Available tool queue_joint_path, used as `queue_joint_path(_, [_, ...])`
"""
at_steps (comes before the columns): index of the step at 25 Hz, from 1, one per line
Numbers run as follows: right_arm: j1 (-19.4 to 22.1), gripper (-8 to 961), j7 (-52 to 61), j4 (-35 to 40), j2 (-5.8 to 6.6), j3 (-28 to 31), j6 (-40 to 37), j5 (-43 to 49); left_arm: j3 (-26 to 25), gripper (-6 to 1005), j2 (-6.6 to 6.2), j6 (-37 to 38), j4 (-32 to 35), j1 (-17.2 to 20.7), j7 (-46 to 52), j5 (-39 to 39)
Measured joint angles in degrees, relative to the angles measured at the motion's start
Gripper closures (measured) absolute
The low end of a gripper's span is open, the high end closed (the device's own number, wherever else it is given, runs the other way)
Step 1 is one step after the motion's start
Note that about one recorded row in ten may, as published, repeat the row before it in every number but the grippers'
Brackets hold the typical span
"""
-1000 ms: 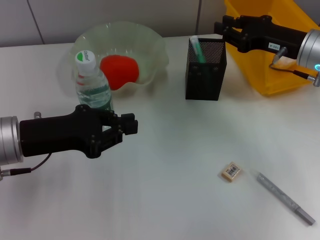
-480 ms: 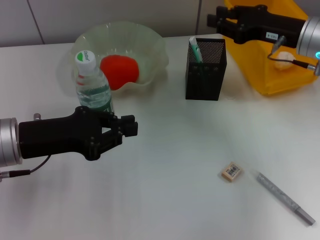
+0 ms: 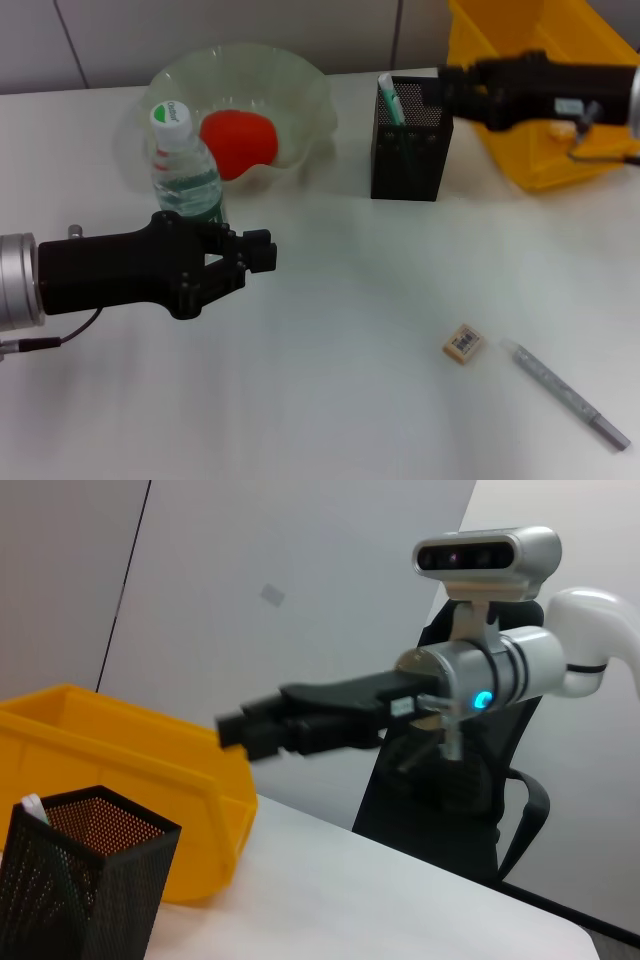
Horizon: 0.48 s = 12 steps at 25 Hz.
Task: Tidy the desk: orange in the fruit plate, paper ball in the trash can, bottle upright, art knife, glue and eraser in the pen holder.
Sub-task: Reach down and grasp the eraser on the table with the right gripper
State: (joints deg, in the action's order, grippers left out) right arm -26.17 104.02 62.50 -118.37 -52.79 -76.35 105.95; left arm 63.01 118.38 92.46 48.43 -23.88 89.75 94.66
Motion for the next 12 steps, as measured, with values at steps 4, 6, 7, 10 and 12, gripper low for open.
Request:
queue_joint_path(4, [1.69, 621, 10.52, 8.00, -0.41, 0.54, -6.73, 6.31, -0.15, 860, -0.07, 0.04, 0.00, -0.61, -0.23, 0.02])
queue_joint_path(6, [2.16, 621, 15.14, 11.86, -0.43, 0.58, -9.78, 8.56, -0.19, 860, -0.08, 0.06, 0.00, -0.73, -0.29, 0.09])
queue_joint_path(7, [2.25, 621, 17.06, 13.60, -0.43, 0.60, -11.01, 9.48, -0.23, 860, -0.08, 0.09, 0.00, -0.81, -0.32, 0.15])
queue_joint_path(10, [1.59, 622, 26.61, 21.00, -0.45, 0.58, -17.15, 14.71, -0.33, 860, -0.08, 0.09, 0.00, -0.85, -0.38, 0.21])
queue_joint_path(12, [1.15, 622, 29.12, 22.76, -0.45, 0.46, -18.83, 16.24, -0.34, 860, -0.08, 0.09, 0.00, -0.85, -0.39, 0.24])
